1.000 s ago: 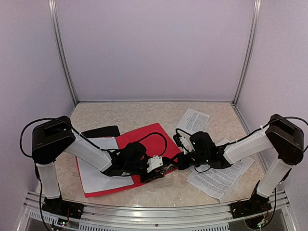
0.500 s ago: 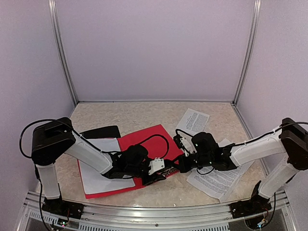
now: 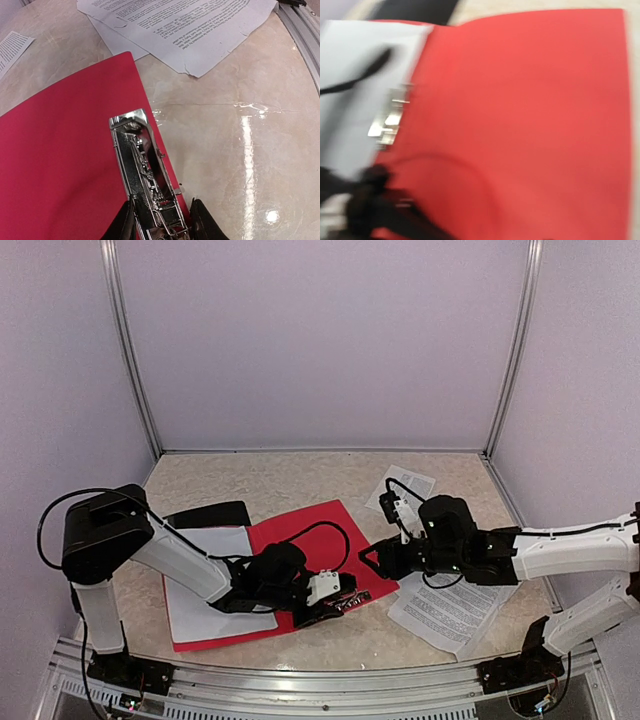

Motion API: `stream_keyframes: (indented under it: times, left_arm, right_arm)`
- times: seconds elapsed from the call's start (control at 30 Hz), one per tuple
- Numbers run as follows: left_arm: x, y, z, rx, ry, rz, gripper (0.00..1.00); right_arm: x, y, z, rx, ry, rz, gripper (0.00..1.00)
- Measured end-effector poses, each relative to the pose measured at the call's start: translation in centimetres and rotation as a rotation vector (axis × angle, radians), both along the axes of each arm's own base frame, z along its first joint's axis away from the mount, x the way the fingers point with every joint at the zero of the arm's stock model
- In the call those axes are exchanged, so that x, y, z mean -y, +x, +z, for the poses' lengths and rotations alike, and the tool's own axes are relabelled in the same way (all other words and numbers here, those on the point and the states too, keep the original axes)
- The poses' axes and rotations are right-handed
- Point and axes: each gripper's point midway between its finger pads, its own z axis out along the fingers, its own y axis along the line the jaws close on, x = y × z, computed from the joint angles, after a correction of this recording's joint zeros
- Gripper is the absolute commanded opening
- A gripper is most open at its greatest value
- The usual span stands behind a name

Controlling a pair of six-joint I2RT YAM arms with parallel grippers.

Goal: Put the files into the folder
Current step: Open the spring clip on the folder at the center of the board.

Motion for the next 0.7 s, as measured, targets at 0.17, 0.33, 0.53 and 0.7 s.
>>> stream_keyframes:
  times: [0.17, 0.33, 0.53, 0.7]
  left_arm:
    - [-0.3, -0.1, 0.6, -0.013, -0.007, 0.003, 0.41]
    - [-0.4, 0.6, 2.4, -0.025, -0.043, 0.025, 0.56]
    - [0.5, 2.0, 4.3, -0.03, -0.094, 0.04, 0.68]
    - [1.7, 1.8, 5.4, -0.057, -0.125, -0.006, 0.68]
  right_arm:
    - [2.6, 2.3, -3.7, -0.065, -0.104, -0.115, 0.51]
    - [3.6, 2.7, -9.1, -0.157, -0.218, -0.137, 0.46]
    - [3.3, 1.8, -12.0, -0.21, -0.227, -0.101, 0.44]
    - [2.6, 1.7, -12.0, -0.212, -0.194, -0.08, 0.42]
